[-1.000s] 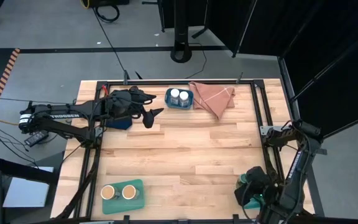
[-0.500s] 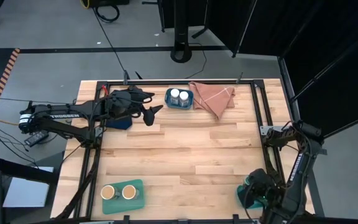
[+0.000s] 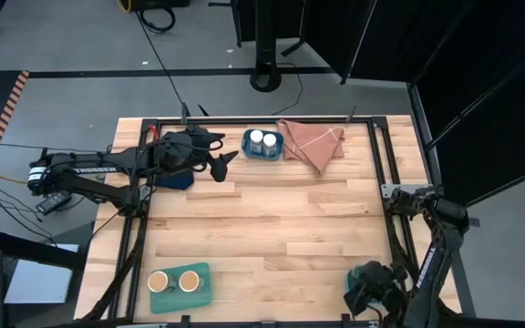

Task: Sort spices by type
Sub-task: Put the green seasoning bottle into the blue green bin

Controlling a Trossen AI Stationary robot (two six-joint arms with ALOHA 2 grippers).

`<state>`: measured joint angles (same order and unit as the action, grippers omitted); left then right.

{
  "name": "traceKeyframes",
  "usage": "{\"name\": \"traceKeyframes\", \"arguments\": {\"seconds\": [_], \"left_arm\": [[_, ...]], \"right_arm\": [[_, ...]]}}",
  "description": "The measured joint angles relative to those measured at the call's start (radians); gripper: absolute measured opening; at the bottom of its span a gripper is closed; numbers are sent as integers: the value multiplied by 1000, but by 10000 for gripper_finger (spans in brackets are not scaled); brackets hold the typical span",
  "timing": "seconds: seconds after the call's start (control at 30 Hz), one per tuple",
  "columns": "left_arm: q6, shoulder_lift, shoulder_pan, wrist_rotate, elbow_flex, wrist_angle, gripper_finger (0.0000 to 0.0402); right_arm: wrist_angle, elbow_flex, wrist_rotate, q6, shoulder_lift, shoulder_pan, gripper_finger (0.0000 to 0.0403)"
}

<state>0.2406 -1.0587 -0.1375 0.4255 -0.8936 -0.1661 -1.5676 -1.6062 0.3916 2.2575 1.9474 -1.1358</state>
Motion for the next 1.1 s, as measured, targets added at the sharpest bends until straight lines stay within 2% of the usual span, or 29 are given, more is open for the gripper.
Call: {"name": "traceKeyframes", "arguments": {"seconds": [0.33, 0.87, 1.1], "left_arm": [[4, -45, 0, 4, 0, 30, 351], [7, -126, 0, -18, 0, 96, 351], [7, -126, 0, -18, 0, 112, 351]], "right_arm": [[-1, -2, 10, 14, 64, -30, 204], [-1, 7, 30, 2, 97, -20, 205], [40, 7, 39, -10, 97, -21, 227]]}}
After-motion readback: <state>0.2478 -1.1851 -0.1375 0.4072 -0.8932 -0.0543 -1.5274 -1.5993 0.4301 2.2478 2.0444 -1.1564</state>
